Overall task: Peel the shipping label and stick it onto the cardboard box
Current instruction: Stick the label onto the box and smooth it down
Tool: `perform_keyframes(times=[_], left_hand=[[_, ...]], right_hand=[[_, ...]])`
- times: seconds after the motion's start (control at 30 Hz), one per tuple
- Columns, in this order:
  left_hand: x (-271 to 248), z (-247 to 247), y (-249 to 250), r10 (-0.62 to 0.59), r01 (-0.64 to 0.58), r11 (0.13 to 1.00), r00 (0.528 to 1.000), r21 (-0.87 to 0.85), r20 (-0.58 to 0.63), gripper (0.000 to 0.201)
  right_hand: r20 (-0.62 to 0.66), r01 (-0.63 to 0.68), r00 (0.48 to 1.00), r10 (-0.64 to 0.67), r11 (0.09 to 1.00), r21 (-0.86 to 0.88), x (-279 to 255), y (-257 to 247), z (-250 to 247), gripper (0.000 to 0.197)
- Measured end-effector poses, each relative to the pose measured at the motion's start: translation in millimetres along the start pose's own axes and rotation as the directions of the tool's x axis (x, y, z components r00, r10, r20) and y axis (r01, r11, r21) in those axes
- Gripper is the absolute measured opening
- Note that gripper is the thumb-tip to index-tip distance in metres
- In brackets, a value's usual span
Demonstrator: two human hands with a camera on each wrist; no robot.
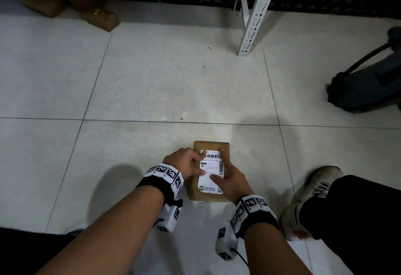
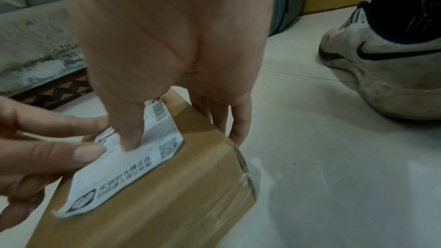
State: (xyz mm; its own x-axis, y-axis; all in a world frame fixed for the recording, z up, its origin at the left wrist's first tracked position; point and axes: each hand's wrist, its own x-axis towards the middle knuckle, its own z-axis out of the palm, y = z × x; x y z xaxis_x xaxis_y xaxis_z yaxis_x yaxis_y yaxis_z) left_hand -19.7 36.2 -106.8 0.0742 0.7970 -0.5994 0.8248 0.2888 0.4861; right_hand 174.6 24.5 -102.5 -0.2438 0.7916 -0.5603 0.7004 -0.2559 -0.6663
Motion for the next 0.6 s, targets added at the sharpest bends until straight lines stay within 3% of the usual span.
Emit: perform_keyframes(times=[0.17, 0.27, 0.37, 0.6], left_hand=[[-6, -4, 1, 0.008, -0.011, 0.997, 0.999, 0.073, 0.046, 0.070], [-15, -3, -1, 0.037, -0.047, 0.990, 0.997, 0.131, 0.073, 0.103], [-21, 0, -9, 0.051, -0.067, 0.992, 0.988, 0.111, 0.143, 0.120], [-31, -6, -15, 0.078, -0.116, 0.977, 0.975, 0.180, 0.209, 0.132]], right_hand=[[0.113, -0.023, 0.993, 0.018, 0.999, 0.038, -2, 5, -11, 0.114], [0.108, -0.030, 0.994, 0.028, 0.999, 0.019, -4, 10, -11, 0.121], [0.096, -0.031, 0.995, 0.037, 0.998, -0.063, -9, 12, -13, 0.119], [0.104, -0.033, 0.993, 0.053, 0.983, -0.180, -18, 23, -15, 0.111]])
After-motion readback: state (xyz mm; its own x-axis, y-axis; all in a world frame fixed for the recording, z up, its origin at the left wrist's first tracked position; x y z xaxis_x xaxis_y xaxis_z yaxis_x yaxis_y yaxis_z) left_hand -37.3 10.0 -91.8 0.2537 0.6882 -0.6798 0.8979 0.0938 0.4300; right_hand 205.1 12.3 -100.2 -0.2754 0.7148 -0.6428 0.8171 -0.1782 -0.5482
